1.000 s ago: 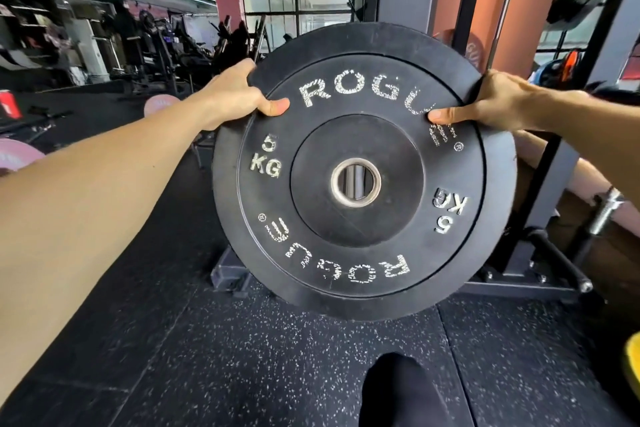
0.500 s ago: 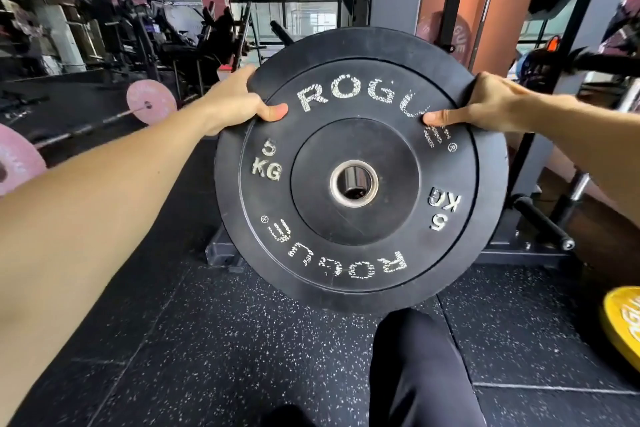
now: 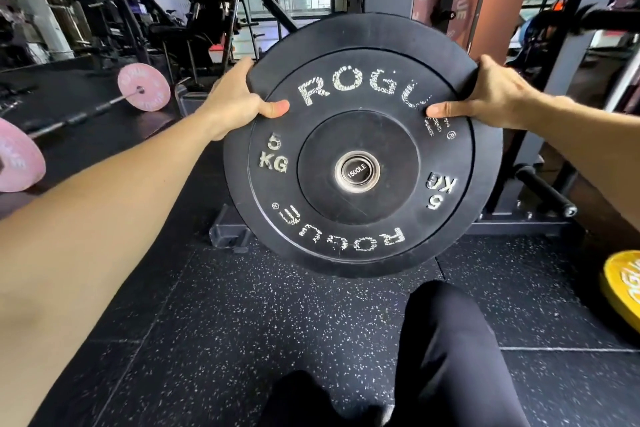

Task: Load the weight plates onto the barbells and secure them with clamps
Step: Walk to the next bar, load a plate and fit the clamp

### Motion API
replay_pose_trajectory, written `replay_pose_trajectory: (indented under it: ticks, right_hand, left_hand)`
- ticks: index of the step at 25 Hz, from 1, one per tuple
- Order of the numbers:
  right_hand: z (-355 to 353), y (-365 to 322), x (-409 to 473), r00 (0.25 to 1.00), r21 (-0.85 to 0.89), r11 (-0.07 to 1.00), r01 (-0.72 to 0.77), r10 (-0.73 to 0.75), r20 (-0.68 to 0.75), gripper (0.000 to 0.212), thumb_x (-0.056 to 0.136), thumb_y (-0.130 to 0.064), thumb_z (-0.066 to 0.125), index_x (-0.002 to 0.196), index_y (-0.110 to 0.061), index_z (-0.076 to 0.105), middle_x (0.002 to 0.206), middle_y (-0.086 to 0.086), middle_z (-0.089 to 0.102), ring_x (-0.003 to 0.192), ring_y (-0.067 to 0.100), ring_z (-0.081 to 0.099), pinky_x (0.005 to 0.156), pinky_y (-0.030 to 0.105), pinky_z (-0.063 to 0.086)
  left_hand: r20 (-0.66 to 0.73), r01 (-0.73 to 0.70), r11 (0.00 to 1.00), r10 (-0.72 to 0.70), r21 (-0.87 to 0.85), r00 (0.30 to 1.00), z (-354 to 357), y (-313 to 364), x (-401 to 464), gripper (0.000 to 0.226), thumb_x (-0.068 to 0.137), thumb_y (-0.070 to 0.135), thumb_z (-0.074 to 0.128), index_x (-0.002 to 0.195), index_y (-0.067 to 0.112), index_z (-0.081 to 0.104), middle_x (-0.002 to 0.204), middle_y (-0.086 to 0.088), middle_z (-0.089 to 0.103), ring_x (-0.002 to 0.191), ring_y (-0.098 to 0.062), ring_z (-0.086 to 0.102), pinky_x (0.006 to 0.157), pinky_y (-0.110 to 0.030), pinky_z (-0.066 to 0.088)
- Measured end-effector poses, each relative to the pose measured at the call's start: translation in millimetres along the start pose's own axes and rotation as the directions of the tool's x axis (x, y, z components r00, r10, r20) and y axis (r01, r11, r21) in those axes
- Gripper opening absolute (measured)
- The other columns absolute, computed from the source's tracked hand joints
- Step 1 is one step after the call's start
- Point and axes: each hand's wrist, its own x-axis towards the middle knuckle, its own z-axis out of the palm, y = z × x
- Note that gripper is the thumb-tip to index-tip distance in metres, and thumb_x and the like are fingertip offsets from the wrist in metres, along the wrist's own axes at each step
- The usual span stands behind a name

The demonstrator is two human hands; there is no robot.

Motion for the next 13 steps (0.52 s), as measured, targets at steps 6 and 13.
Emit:
replay_pose_trajectory:
  ticks: [6, 13]
  right_hand:
    - [10.0, 2.4, -9.6, 0.995, 0.091, 0.995, 0.036, -0.028, -0.095, 0.095, 0.062, -0.054, 0.084, 0.125, 0.001, 0.038, 0.129, 0.022, 0.052, 0.119, 0.038, 0.05, 0.085, 0.036, 0.037]
    - [22.5, 1.9, 33.7, 0.998, 0.062, 0.998, 0.007, -0.003, -0.07, 0.091, 0.065, -0.054, 0.082, 0.125, -0.001, 0.039, 0.13, 0.023, 0.053, 0.123, 0.04, 0.049, 0.078, 0.032, 0.03]
  left_hand:
    - [-0.085, -0.102, 0.993, 0.106, 0.051, 0.991, 5.6, -0.1, -5.5, 0.064, 0.07, 0.027, 0.09, 0.119, 0.017, 0.051, 0.105, 0.014, 0.066, 0.094, -0.006, 0.061, 0.077, -0.019, 0.046]
    - [-0.08, -0.075, 0.996, 0.079, 0.045, 0.994, 15.8, -17.4, 37.7, 0.057, 0.068, 0.031, 0.091, 0.108, 0.023, 0.05, 0.105, 0.013, 0.068, 0.108, -0.018, 0.061, 0.095, -0.038, 0.048]
